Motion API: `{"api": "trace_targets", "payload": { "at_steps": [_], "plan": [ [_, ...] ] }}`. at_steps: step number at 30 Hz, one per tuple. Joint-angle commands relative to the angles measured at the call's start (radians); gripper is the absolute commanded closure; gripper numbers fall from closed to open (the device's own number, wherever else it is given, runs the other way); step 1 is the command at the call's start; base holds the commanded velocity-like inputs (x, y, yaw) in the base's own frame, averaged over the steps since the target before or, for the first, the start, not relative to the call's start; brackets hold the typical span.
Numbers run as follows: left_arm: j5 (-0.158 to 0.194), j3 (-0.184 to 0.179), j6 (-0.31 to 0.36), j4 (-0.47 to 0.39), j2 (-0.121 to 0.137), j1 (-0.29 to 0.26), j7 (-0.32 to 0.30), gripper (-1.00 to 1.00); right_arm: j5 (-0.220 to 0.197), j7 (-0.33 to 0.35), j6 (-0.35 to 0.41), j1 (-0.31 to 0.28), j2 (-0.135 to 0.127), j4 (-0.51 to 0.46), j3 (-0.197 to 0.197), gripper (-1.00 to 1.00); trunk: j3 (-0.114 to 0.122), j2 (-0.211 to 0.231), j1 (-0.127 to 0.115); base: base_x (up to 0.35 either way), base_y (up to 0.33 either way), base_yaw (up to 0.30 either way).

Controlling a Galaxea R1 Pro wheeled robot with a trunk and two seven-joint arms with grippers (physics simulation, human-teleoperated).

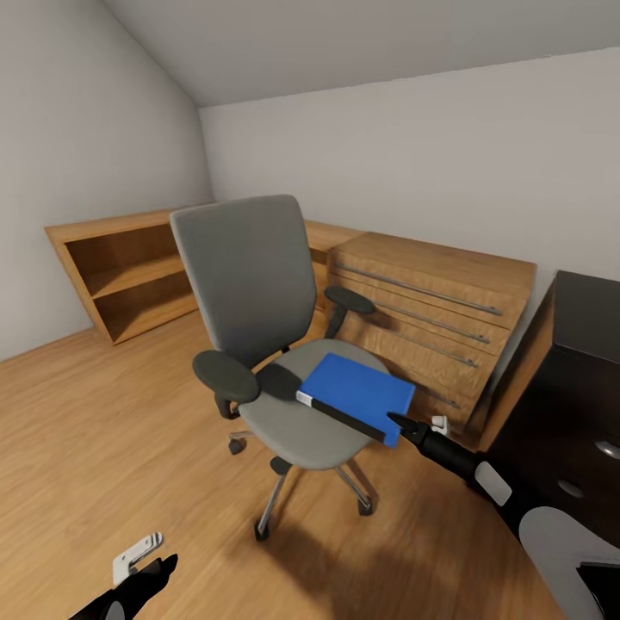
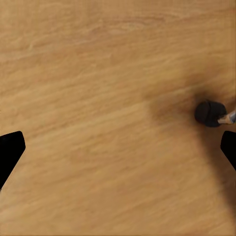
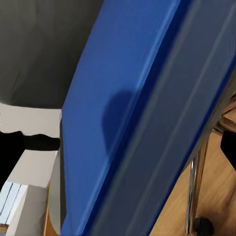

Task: In the bedroom, organize the workspace by keeping the computer under the desk, ensuring the monitor is on the desk, placing the keyboard on the desk next to the monitor, placing the mouse on the desk next to the keyboard, moving the folder from the swivel chair onto the desk next to the mouse, stacking the notebook on top of the folder with the pen on top of the notebook, and positioning the swivel chair next to the desk.

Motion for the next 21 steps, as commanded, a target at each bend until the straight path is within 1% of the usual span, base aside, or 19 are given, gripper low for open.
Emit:
{"api": "trace_targets", "payload": {
  "at_steps": [1, 21],
  "plan": [
    [0.007, 0.002, 0.006, -0.001, 0.000, 0.000, -0.002, -1.00, -0.004, 0.002, 0.010, -0.001, 0.000, 0.000, -0.002, -1.00, -0.001, 0.000, 0.000, 0.054, 0.038, 0.000],
    [0.007, 0.002, 0.007, -0.001, 0.000, 0.000, -0.001, -1.00, -0.004, 0.002, 0.010, -0.001, 0.000, 0.000, -0.002, -1.00, -0.001, 0.000, 0.000, 0.010, 0.007, 0.000]
  ]
}}
